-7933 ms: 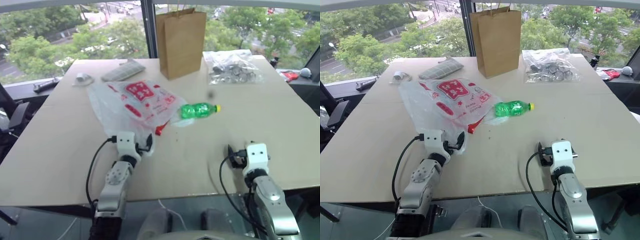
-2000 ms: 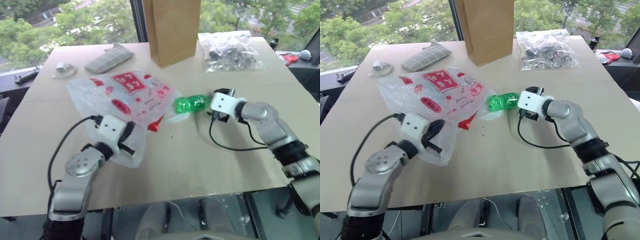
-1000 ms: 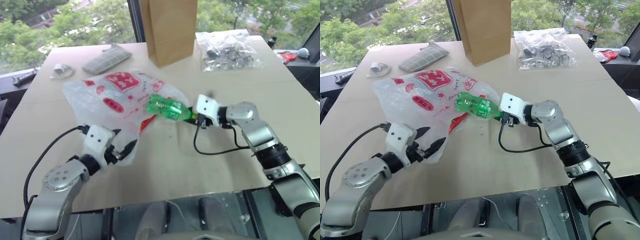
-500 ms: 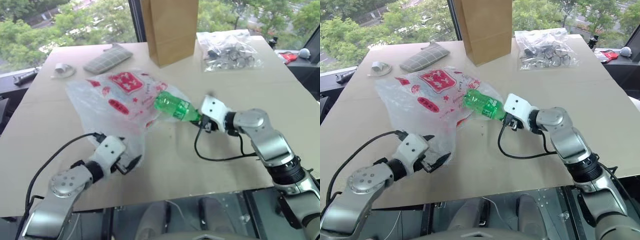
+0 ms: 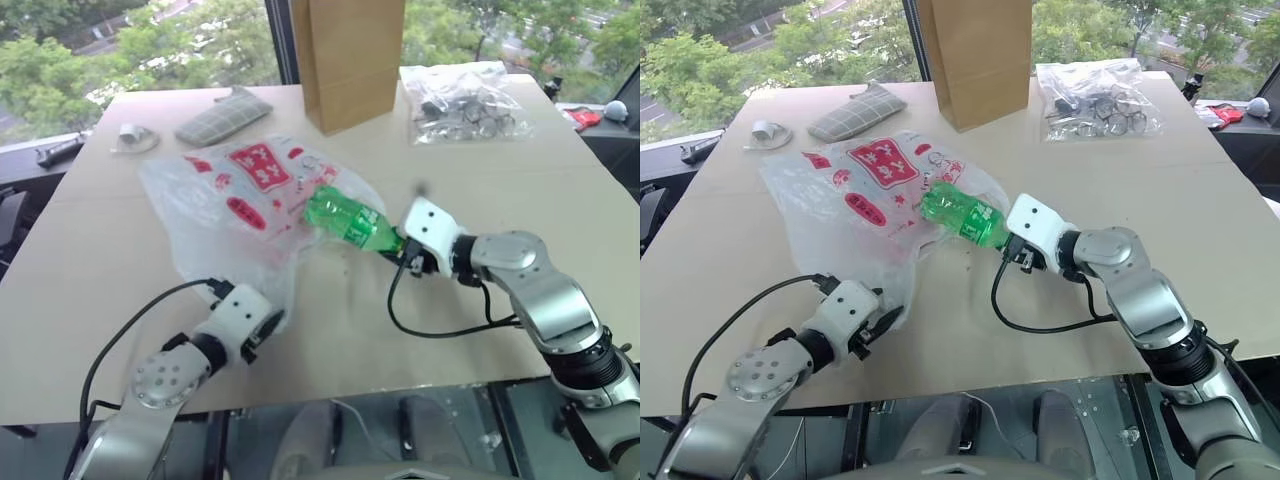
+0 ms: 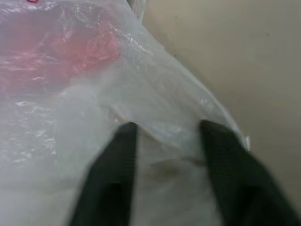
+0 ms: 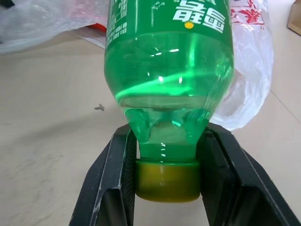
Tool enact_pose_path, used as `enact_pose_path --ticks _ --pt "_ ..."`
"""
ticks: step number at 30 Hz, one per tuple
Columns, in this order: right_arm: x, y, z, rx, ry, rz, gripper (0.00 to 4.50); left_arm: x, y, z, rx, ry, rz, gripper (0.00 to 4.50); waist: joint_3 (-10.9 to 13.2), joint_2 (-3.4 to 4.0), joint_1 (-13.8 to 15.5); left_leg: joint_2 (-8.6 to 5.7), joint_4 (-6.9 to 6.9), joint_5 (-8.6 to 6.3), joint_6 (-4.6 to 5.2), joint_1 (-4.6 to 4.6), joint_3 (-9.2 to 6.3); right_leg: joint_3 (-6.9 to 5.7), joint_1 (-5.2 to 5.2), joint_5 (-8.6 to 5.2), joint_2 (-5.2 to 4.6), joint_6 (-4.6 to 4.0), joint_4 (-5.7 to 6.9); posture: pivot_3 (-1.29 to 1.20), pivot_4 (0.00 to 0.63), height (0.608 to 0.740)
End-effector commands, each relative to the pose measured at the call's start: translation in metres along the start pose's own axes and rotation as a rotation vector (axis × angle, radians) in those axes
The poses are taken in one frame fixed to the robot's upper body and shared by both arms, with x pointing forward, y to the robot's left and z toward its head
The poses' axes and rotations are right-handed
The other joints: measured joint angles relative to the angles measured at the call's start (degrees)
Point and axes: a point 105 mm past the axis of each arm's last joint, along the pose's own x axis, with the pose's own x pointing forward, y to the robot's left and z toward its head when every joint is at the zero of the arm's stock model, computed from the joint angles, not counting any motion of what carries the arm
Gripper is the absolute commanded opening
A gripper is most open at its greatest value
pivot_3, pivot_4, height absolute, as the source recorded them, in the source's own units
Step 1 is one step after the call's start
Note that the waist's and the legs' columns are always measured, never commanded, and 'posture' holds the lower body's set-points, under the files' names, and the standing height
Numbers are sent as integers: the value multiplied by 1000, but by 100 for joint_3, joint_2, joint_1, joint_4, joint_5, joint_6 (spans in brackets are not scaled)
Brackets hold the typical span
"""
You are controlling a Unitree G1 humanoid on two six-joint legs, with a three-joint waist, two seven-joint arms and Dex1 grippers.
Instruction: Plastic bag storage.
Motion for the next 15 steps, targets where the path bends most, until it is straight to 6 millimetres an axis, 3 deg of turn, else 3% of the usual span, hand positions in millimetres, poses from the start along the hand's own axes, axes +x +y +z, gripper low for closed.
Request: enact_pose_path --ticks 1,2,7,15 --pt "-7 0 20 -58 -67 -26 1293 0 7 -9 -103 11 18 286 -1 -2 -5 0 0 0 0 0 0 0 0 0 0 0 0 0 150 740" --pt "-7 0 20 -58 -67 -26 1293 0 8 -5 -167 -21 4 9 -1 -2 -9 1 1 0 0 0 -1 -1 0 0 1 0 0 0 150 740" --pt "-7 1 20 -58 -72 -27 1293 -13 28 35 -518 -293 -74 0 3 -9 1 1 5 0 -1 -2 -2 -3 -1 0 0 0 3 0 150 740" --pt "-5 3 18 -70 -68 0 1293 -58 107 88 -943 -631 -176 0 7 -19 -16 1 19 15 -25 -2 -19 -16 6 0 3 1 9 0 150 740"
